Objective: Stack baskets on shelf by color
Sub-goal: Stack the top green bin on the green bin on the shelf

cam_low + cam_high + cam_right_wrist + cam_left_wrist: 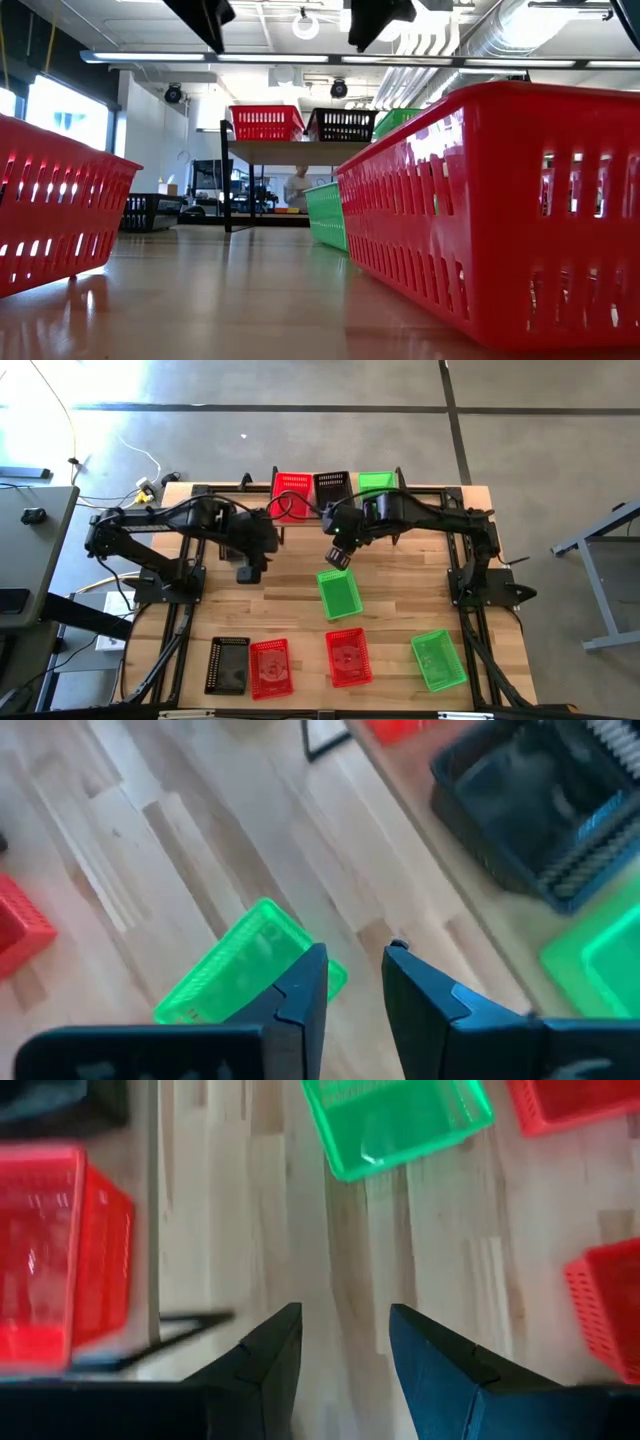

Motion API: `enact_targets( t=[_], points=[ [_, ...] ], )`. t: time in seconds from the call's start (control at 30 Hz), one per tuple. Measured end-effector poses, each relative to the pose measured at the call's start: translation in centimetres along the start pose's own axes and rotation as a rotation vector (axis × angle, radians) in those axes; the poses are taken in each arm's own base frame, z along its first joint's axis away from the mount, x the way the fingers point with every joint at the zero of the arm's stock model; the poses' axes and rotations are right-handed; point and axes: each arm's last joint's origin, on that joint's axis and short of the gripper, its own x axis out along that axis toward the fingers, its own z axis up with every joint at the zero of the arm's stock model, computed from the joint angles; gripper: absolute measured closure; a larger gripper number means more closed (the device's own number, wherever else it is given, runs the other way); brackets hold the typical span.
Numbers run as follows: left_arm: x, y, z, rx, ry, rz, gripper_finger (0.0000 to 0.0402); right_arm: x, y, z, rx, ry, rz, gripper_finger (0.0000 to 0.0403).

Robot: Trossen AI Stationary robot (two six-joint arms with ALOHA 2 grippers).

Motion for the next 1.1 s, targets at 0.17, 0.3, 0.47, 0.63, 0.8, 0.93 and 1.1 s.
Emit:
enact_targets(
  t=[0.17, 0.3, 0.47, 0.63, 0.8, 0.93, 1.1],
  points=[
    [1.3, -0.1, 0.2, 0.08, -0.04, 0.008, 0.0259, -0.2, 0.5, -1.0, 0.071, 0.063, -0.023, 0.0318],
    [1.8, -0.1, 0.3, 0.092, -0.059, 0.012, 0.0259, -0.5, 1.1, -1.8, 0.094, 0.102, -0.035, 0.0318],
    [1.8, -0.2, 0.0, 0.116, -0.024, 0.005, 0.0259, -0.8, 1.7, -2.8, 0.127, 0.146, -0.062, 0.0318],
    [1.4, -0.6, -0.8, 0.126, 0.028, -0.011, 0.0259, -1.0, 2.3, -3.1, 0.166, 0.141, -0.058, 0.0318],
    [1.0, -0.8, -1.7, 0.108, 0.108, -0.013, 0.0259, -1.3, 3.1, -3.7, 0.203, 0.159, -0.029, 0.0318],
    [-0.1, -0.9, -2.3, 0.094, 0.086, -0.01, 0.0259, -1.2, 3.9, -4.2, 0.227, 0.217, 0.022, 0.0318],
    [-1.7, -0.8, -3.0, 0.086, 0.027, 0.011, 0.0259, -0.5, 5.1, -5.4, 0.176, 0.279, 0.051, 0.0318]
  ],
)
